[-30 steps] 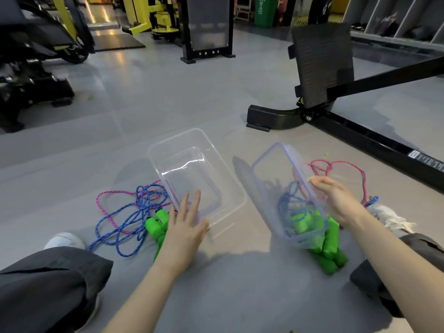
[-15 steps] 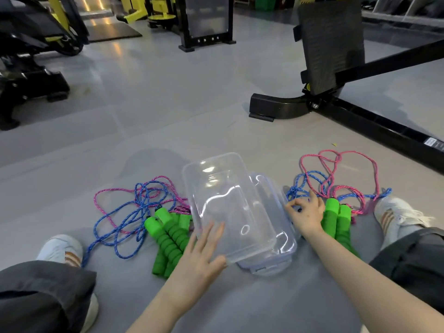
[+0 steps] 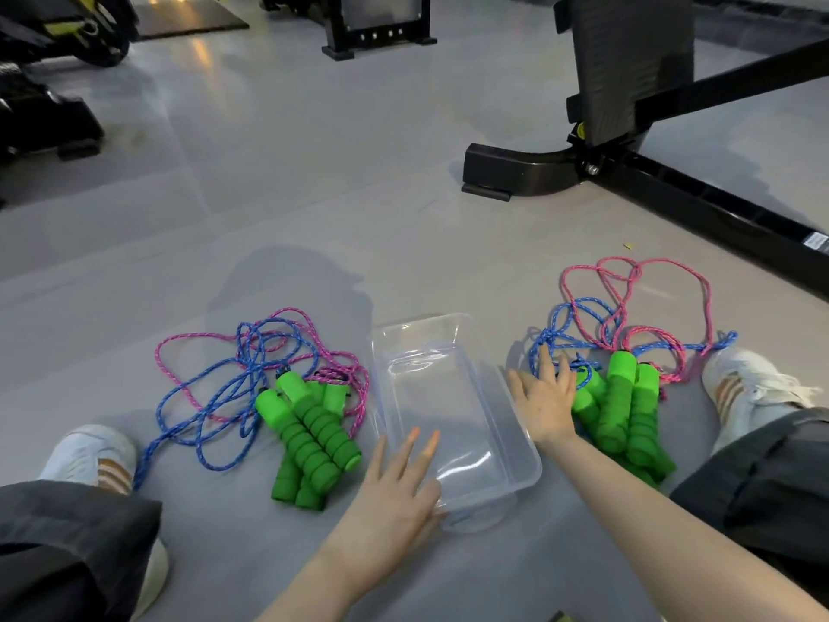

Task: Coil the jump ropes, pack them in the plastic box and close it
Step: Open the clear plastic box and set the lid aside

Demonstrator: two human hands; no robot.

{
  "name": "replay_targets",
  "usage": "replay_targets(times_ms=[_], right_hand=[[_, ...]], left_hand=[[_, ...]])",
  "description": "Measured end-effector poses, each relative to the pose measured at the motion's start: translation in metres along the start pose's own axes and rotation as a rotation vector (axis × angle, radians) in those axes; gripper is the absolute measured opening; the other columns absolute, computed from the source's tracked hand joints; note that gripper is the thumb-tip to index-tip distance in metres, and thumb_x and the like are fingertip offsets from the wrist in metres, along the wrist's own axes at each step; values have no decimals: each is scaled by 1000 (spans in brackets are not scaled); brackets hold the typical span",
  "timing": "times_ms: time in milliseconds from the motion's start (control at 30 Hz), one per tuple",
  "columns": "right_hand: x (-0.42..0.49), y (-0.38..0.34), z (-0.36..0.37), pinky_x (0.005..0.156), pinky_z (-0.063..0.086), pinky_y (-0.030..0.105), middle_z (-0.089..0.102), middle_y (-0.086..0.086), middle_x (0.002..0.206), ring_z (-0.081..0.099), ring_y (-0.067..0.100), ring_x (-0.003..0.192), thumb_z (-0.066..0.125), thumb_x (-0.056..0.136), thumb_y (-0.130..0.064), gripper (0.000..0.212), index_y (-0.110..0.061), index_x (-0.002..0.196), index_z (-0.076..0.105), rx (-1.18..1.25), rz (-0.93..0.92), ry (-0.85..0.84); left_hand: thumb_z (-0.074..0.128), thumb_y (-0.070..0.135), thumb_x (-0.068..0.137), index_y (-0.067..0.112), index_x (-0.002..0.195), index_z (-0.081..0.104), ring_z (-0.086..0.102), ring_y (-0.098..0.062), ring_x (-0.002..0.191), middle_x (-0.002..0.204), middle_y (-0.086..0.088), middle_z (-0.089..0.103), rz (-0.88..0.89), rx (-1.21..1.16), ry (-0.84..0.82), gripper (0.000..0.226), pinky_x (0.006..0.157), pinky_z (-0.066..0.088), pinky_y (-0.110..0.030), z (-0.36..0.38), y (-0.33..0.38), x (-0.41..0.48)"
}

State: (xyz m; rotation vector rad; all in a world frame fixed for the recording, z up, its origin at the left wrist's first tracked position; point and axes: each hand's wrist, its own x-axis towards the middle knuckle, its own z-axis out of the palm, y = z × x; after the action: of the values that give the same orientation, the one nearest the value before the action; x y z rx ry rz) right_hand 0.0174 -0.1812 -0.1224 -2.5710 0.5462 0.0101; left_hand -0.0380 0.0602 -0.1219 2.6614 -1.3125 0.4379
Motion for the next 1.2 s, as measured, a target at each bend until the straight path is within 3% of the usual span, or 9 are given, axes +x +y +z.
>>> replay_targets(times_ms=[200, 267, 367, 500, 633, 767, 933, 1033, 1200], right_hand=[[-11, -25, -26, 117, -10, 35, -3, -2, 159, -15, 16, 144, 27, 101, -37, 44, -32, 145, 28, 205, -217, -112], [-8, -32, -30, 116, -12, 32, -5, -4, 158, -15, 14, 144, 27, 102, -37, 48, -30, 148, 18, 171, -270, -176], [0, -34, -38, 116, -11, 31, -2, -3, 159, -11, 14, 145, 26, 102, -36, 50, -25, 149, 14, 151, -252, -243], [-1, -30, -33, 115, -12, 34, -6, -3, 159, -13, 14, 145, 22, 102, -39, 57, -19, 150, -2, -99, -301, -366], [0, -27, -21, 116, -10, 38, -13, 1, 158, -13, 15, 145, 20, 102, -37, 61, -13, 148, -12, -252, -342, -312], [4, -26, -20, 116, -8, 40, -11, 4, 158, -10, 19, 146, 22, 101, -21, 60, -12, 149, -12, -341, -277, -232], [3, -23, -19, 116, -6, 40, -11, 3, 158, -11, 20, 146, 26, 94, -6, 68, -12, 149, -14, -350, -227, -177], [5, -23, -17, 116, -7, 40, -12, 2, 158, -12, 20, 145, 27, 93, -4, 70, -13, 149, -14, -345, -235, -163], [5, -18, -21, 117, -4, 43, -11, 2, 159, -11, 21, 146, 29, 92, -5, 71, -13, 149, -13, -363, -220, -158]], left_hand=[[39, 68, 87, 25, 88, 45, 27, -30, 139, 148, -15, 38, -246, -171, -86, 44, 95, 39, -64, 2, 9, -11], [34, 86, 75, 27, 111, 53, 12, -28, 143, 157, -14, 19, -405, -254, -120, 71, 102, 25, -59, -3, 9, -7], [20, 97, 59, 31, 142, 38, -19, -24, 142, 158, -12, -18, -557, -256, -237, 108, 113, 6, -54, -7, 15, 6], [14, 96, 63, 25, 118, 67, 18, -42, 139, 156, -21, 12, -648, -222, -280, 105, 110, 17, -50, -9, 23, 25], [21, 102, 45, 29, 148, 30, -3, -32, 146, 139, 4, -47, -700, -421, -410, 127, 119, 8, -43, -11, 20, 33], [61, 85, 54, 32, 144, 38, 17, -11, 145, 148, 18, -38, -668, -695, -288, 107, 115, 25, -32, -4, 6, 37], [60, 57, 82, 50, 139, -10, -16, 1, 137, 152, 7, -29, -843, -924, 75, 91, 112, 6, -19, 9, 12, 50], [57, 48, 89, 48, 143, -4, -17, 0, 137, 157, -3, -20, -942, -958, 44, 82, 116, 4, -28, 14, 5, 55], [56, 38, 93, 41, 148, 13, -15, -3, 143, 160, 0, -4, -891, -1111, 49, 70, 106, 2, -16, 13, -1, 63]])
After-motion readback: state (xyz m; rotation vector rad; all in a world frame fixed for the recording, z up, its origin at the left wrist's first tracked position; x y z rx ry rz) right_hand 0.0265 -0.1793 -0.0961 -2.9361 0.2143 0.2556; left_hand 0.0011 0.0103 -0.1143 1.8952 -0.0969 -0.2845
